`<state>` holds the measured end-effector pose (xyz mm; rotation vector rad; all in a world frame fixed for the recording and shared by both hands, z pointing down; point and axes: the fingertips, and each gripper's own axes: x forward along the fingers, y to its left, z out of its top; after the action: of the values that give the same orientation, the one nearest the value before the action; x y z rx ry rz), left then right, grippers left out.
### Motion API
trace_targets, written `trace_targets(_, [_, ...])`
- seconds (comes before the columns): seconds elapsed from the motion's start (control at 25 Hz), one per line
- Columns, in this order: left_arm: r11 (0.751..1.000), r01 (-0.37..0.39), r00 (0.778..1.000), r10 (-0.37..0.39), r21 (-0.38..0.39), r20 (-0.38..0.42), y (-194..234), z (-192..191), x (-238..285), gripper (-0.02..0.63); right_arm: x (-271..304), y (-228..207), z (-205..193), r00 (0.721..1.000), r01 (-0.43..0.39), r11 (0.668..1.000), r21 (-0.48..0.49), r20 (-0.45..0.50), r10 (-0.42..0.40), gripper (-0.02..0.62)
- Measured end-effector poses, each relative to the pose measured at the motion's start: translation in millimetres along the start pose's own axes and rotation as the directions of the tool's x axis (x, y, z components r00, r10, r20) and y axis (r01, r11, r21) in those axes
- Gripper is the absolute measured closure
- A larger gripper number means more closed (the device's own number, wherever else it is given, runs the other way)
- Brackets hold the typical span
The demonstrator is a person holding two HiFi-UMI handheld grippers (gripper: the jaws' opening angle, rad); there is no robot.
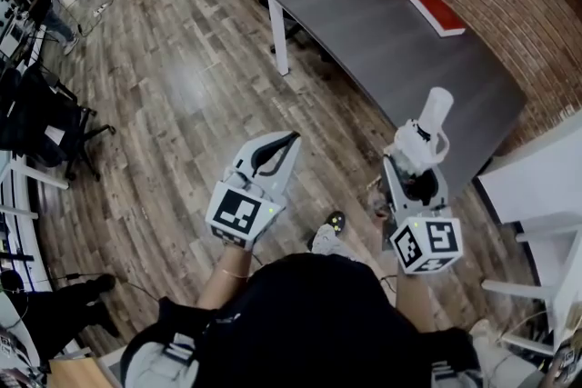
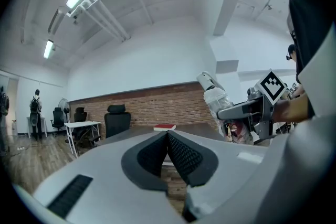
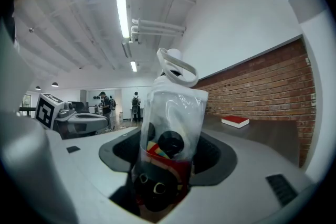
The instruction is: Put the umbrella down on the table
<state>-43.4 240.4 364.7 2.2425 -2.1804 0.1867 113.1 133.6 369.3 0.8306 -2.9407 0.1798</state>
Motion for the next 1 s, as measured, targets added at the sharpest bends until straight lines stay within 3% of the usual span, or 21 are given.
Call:
trace_targets(0.6, [0.999,-0.047,0.998,0.046,-0.025,-0.042,28,17,98,0.604,71,-86,5,0.999,-0.04,0.997,0.066,-0.022,0.042,0.321])
trace_targets(1.0, [0.999,-0.035,0.997,0.038,0.04,-0.064,28,21,153,0.604,97,-131,1,0.999,-0.029,0.994,0.105,-0.024,0.031,0.321])
